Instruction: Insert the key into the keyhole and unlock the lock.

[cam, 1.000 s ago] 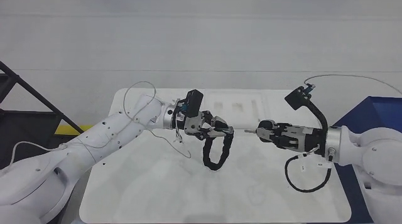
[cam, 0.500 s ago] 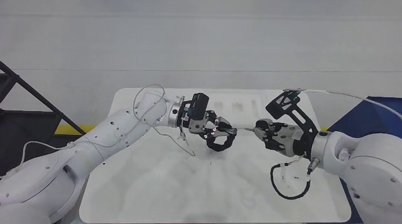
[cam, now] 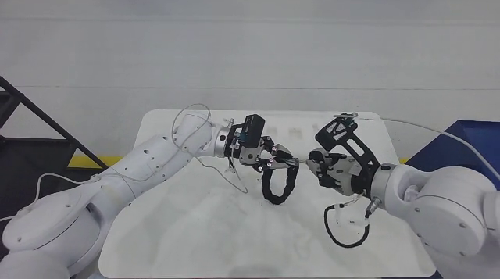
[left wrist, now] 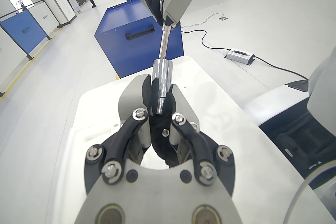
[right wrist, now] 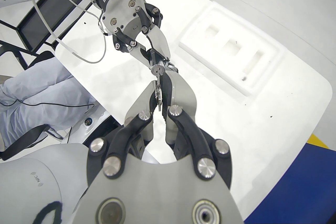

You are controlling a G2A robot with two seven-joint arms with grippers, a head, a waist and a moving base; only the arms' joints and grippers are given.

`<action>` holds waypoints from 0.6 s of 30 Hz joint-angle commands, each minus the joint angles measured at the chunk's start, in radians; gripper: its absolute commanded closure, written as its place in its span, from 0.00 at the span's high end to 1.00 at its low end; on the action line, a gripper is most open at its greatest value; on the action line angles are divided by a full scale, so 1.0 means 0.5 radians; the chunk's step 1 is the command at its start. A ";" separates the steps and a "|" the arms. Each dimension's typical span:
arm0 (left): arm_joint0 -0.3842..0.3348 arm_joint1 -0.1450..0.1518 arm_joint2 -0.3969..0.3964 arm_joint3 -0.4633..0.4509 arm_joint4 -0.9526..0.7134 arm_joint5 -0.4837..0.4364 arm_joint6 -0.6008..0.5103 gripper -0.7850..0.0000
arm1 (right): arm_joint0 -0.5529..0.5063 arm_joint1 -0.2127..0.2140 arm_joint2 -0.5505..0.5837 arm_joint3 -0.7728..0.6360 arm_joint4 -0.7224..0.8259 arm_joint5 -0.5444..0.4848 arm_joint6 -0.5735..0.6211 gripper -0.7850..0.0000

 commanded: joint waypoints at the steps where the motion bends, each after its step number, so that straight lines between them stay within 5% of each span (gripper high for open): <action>1: 0.003 -0.002 0.000 0.005 -0.001 0.007 0.007 0.00 | 0.006 0.000 -0.008 0.000 -0.001 0.012 0.000 0.00; 18: 0.022 0.009 -0.001 0.005 -0.028 0.033 0.033 0.00 | 0.006 0.003 -0.014 0.000 0.029 0.084 0.005 0.00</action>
